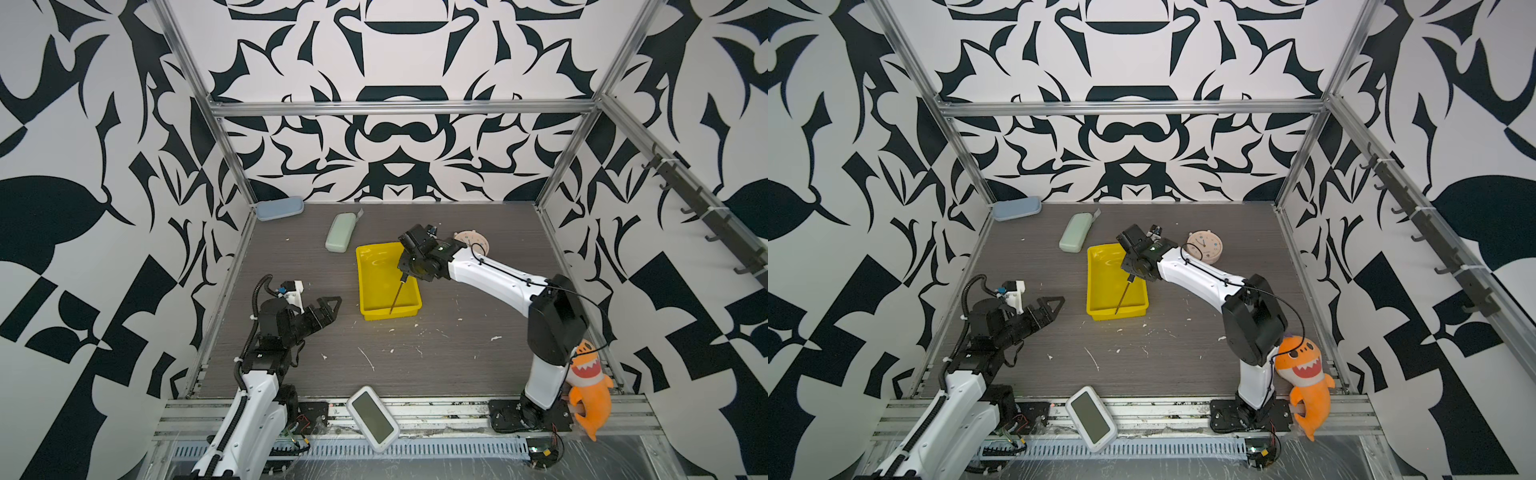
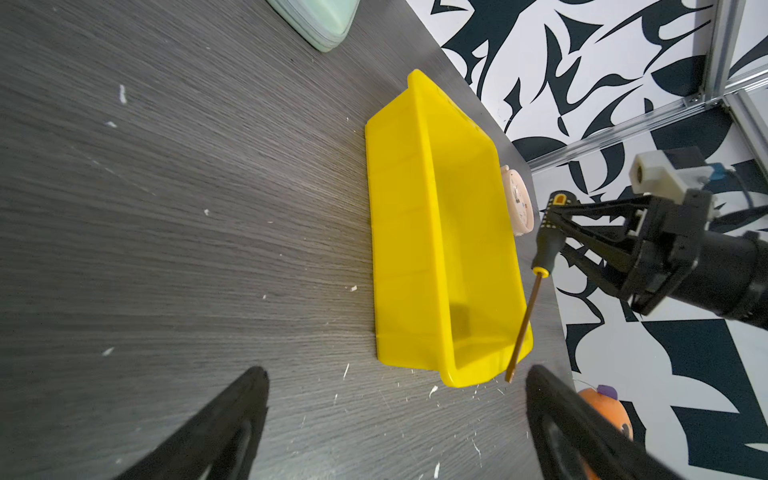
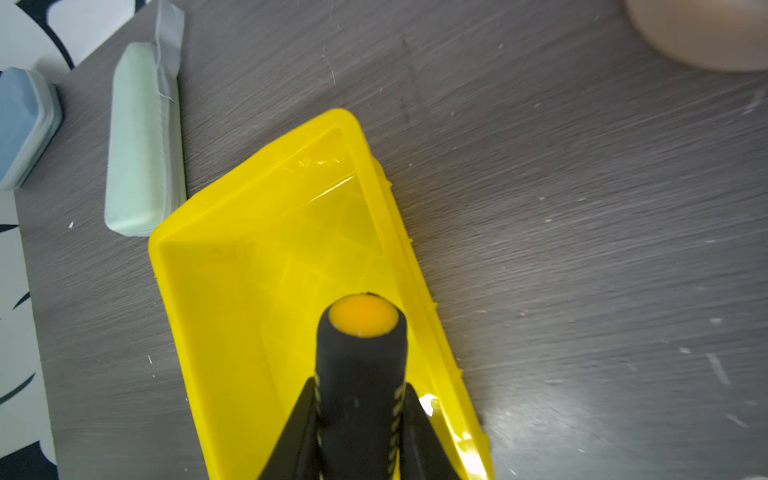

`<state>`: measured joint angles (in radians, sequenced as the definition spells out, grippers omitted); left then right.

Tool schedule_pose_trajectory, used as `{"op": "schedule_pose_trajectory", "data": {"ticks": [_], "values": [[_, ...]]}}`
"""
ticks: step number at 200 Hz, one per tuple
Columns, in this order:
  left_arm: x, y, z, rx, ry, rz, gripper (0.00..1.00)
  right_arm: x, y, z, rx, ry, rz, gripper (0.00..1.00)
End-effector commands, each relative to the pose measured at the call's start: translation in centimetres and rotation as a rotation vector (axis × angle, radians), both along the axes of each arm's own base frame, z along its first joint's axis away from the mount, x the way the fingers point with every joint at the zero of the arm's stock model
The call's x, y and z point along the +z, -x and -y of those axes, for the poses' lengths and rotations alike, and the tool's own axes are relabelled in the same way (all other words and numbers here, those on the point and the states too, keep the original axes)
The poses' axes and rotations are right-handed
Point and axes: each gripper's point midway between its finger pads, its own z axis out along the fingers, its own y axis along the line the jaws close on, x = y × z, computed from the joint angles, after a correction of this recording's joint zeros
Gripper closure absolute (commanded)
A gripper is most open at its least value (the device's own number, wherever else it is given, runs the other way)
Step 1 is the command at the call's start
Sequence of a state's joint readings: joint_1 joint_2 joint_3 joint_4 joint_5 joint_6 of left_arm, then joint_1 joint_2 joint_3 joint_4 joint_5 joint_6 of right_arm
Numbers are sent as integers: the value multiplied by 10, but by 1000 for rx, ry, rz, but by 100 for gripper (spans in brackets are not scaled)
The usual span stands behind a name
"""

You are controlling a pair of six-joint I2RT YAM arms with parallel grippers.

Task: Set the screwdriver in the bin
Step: 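Lift the screwdriver and carry it with the right gripper over the yellow bin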

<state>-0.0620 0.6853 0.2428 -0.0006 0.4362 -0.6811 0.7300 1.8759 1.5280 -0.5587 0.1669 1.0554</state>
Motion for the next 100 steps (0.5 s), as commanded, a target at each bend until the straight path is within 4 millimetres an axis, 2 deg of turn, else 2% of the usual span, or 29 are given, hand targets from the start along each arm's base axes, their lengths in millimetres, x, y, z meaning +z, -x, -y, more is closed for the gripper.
{"op": "schedule_pose_trajectory", "data": {"ticks": [1, 35, 100], "values": [[-5, 2, 0, 2, 1, -27, 1, 21, -15, -20, -19, -85, 21, 100], [-5, 1, -1, 6, -4, -27, 1, 9, -25, -38, 4, -92, -12, 100], [-4, 2, -4, 27, -13, -17, 1, -2, -41, -50, -9, -98, -32, 100]]}}
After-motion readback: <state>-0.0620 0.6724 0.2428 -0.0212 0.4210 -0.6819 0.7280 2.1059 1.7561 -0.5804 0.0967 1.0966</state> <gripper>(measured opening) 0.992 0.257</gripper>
